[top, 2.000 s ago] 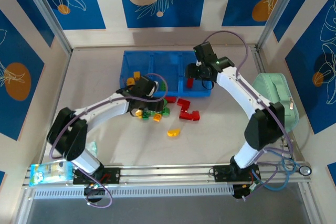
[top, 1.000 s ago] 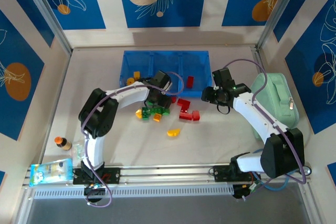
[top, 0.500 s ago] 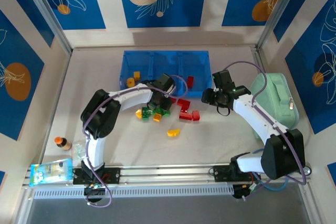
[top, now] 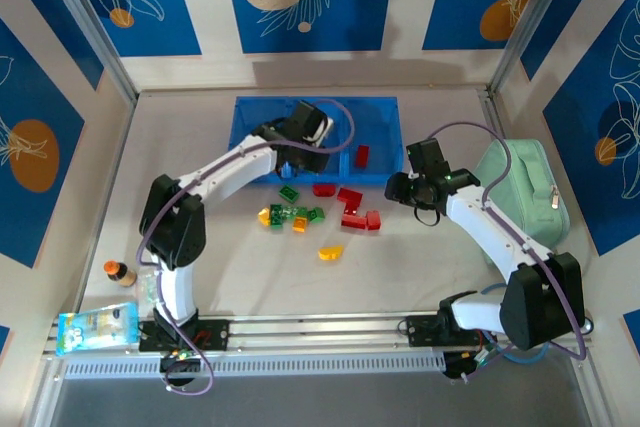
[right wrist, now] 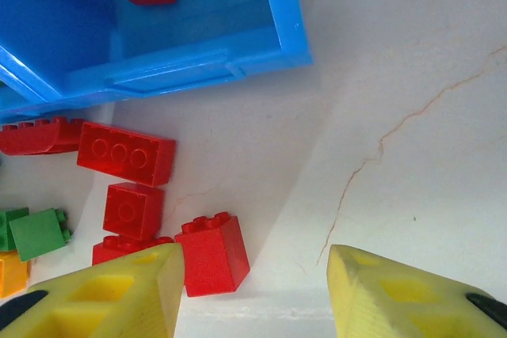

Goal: Sort the legos into containers by color
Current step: Pick up the lego from the center of the table, then place the lego in the container, then pick up the lego from the center of the table.

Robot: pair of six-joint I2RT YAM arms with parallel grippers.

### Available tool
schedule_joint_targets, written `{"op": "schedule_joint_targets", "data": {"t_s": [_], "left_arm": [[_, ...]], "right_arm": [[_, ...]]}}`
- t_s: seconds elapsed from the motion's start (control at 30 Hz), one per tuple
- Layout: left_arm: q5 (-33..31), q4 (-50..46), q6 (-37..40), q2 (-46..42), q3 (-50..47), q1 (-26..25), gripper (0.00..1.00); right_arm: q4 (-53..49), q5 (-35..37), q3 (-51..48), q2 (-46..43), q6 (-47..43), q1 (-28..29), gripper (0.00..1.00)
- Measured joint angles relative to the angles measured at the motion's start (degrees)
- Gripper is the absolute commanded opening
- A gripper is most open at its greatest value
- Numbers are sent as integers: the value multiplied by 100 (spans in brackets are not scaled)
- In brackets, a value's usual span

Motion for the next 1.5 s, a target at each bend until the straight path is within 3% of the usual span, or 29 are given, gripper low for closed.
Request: {"op": "schedule_joint_targets", "data": {"t_s": [0.23,0.6,0.67,0.77,0.93,1.2,1.5], "left_arm": [[-20,-149,-72,750,1073,413,34],[-24,-645,-83,1961,2208,570,36],[-42,-739,-70,2140,2533,586,40],[-52,-920,9,2389,2975,612,54],[17,-975,-39,2398,3051,623,60],[111,-820,-107,1252,2168,588,61],[286,245,-205,-1093,-107,463,60]], "right_arm": [[35,-57,-131,-125,42,81,51],[35,-68,-232,-149,109,262,51],[33,-68,-232,-149,109,275,51],[26,-63,-229,-149,105,313,55],[-44,-61,-197,-149,105,435,57],[-50,-63,-197,-138,-114,769,69],[-96,-13,-136,507,-284,1025,64]]}}
